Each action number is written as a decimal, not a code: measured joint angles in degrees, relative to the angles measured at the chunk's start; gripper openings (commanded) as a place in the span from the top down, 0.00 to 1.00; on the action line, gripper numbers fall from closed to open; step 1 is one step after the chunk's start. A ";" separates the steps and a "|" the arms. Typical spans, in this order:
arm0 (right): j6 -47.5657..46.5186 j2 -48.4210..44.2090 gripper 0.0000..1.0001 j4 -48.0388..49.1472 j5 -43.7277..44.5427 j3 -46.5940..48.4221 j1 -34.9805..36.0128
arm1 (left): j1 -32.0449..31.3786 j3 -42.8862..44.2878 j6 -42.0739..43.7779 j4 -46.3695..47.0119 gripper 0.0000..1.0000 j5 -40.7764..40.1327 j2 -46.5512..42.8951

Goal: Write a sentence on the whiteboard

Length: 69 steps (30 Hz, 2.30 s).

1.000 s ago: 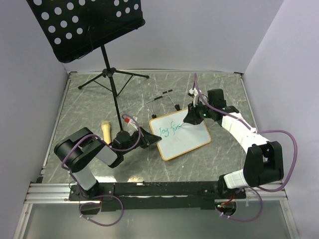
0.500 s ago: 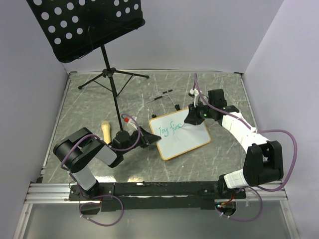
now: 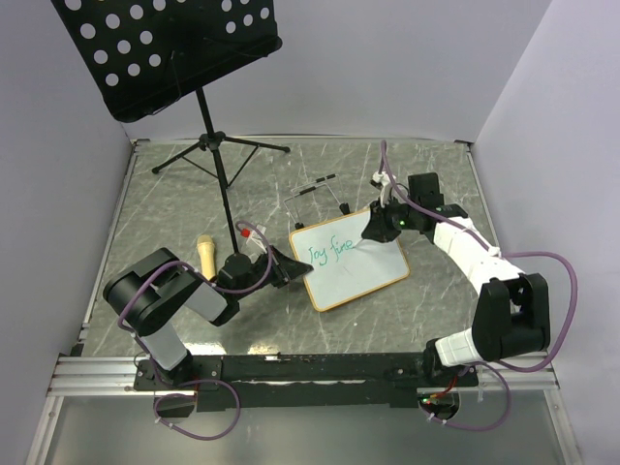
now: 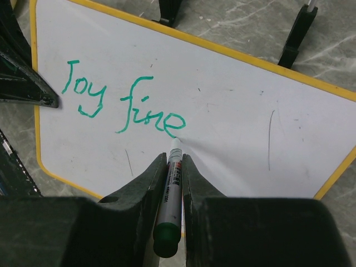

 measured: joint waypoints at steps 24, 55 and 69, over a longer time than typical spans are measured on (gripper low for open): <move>0.63 -9.64 1.00 5.95 -1.49 -1.90 -5.75 | 0.02 -0.02 2.51 0.50 0.99 2.62 -1.16; 0.76 -9.35 1.00 6.80 -9.40 -3.54 -9.84 | -0.68 0.02 4.04 0.39 0.99 4.24 -2.95; 0.57 -9.07 1.00 6.84 -9.38 -3.61 -11.06 | -0.74 0.02 4.07 0.35 0.99 4.07 -3.13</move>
